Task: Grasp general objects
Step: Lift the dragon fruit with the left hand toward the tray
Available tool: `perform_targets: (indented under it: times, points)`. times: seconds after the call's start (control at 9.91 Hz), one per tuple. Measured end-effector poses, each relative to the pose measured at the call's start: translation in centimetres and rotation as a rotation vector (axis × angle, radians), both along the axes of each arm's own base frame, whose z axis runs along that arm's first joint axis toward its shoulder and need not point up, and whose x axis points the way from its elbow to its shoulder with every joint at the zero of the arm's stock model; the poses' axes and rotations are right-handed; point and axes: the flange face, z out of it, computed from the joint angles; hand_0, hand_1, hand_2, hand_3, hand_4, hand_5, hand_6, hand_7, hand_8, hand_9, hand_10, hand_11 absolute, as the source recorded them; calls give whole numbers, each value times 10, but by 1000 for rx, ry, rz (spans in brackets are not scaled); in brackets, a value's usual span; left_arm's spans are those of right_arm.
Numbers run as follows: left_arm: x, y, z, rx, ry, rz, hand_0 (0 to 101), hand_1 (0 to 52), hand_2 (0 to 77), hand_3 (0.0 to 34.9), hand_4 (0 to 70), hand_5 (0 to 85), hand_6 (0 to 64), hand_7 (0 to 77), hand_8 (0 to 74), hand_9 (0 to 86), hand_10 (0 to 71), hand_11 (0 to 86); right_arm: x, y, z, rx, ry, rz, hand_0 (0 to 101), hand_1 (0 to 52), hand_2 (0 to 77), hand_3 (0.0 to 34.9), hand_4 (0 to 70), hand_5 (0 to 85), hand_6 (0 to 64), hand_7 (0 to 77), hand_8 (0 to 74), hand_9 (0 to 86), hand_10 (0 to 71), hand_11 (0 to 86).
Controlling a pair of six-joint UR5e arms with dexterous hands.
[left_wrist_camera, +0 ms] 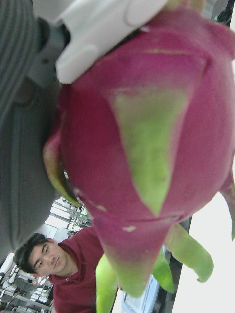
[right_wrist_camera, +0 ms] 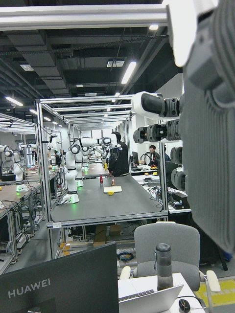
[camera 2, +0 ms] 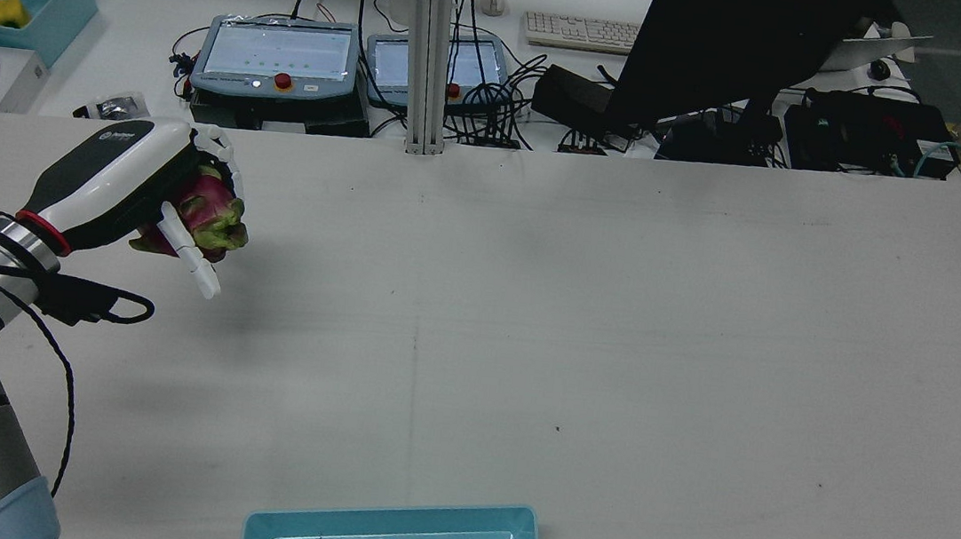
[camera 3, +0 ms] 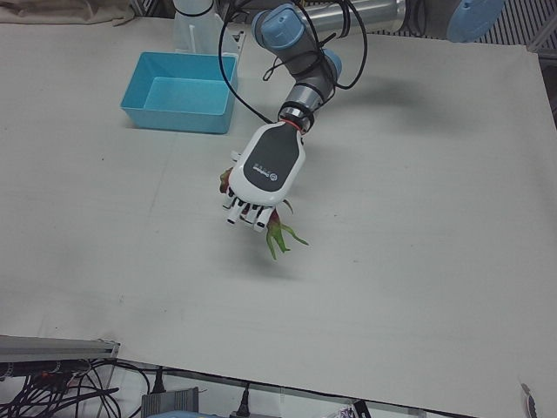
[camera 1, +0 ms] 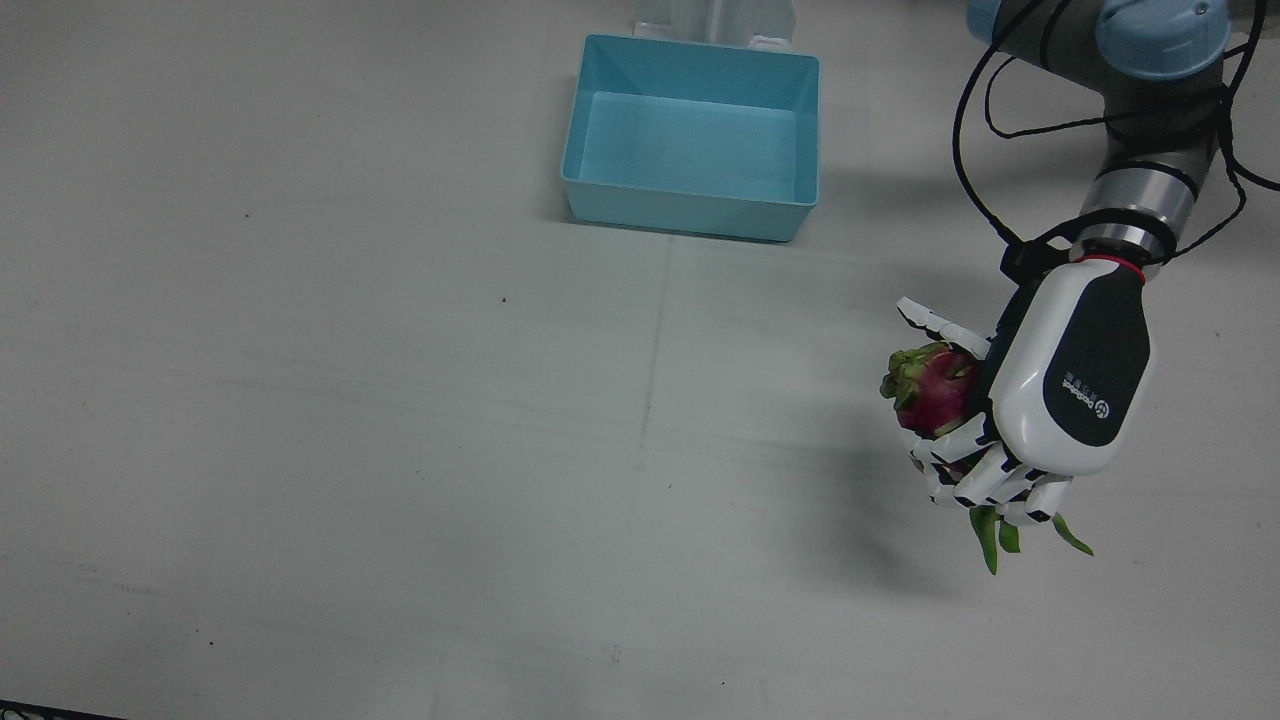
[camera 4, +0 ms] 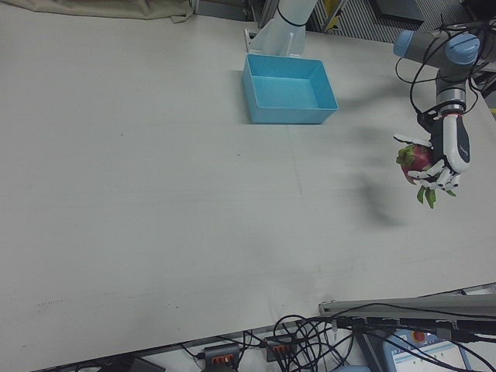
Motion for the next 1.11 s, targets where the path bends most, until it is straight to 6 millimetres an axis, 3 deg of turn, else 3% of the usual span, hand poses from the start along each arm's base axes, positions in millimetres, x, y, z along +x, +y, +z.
perform_targets:
  times: [0.3,0.5,0.81,1.11]
  points:
    - [31,9,-48,17,124,164,754,0,16,0,545,344,333,556,578,398,125,660,0,0,0,0,0,0,1,60,16,0,0,742,0,0,0,11,0,11]
    - [60,27,-73,44,181,267,754,0,16,0,545,344,333,556,578,398,131,622,0,0,0,0,0,0,2,60,16,0,0,742,0,0,0,11,0,11]
    - [101,63,-104,85,231,410,701,0,16,0,545,344,322,556,513,436,131,595,0,0,0,0,0,0,0,60,16,0,0,742,0,0,0,16,0,11]
    - [118,78,-121,109,288,534,699,0,16,0,545,344,322,595,502,453,131,589,0,0,0,0,0,0,1,60,16,0,0,742,0,0,0,11,0,11]
